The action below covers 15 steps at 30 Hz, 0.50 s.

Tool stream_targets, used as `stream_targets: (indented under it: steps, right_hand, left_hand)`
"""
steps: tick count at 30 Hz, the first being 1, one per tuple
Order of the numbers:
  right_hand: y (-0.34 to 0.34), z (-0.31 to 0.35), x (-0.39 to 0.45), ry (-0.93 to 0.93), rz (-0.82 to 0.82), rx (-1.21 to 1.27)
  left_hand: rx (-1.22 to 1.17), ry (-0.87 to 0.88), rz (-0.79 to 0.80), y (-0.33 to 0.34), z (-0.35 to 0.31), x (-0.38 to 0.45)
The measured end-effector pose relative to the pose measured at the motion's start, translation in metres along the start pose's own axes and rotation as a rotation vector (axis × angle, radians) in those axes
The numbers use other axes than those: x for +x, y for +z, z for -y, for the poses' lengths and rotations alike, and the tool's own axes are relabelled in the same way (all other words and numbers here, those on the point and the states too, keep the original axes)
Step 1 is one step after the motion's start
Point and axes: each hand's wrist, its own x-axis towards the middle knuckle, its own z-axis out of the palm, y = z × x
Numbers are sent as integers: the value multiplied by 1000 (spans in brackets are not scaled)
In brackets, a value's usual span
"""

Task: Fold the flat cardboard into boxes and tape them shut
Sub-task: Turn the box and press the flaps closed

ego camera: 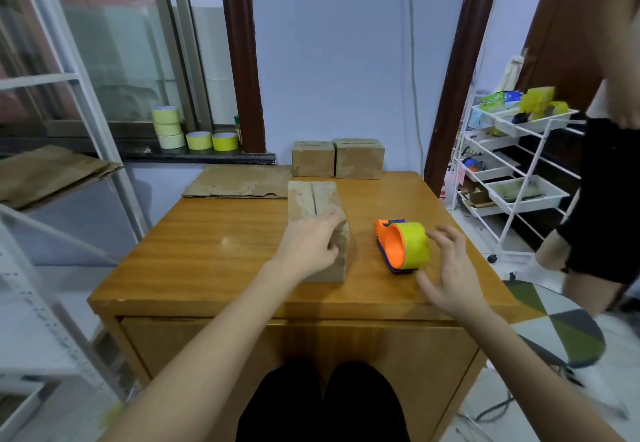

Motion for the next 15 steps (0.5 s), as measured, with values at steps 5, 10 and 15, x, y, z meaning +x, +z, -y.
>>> stream_targets:
  steps: [5,10,15]
  right_hand:
    - [1,51,38,-133,-130,-3]
    - [17,95,68,-128,191,153]
    - [41,97,62,-185,393,16]
  left_hand:
    - [-777,-222,196,-18,9,6]
    - [-1158,-230,-160,-25,25,-11]
    - [-228,-88,-57,5,36,-37]
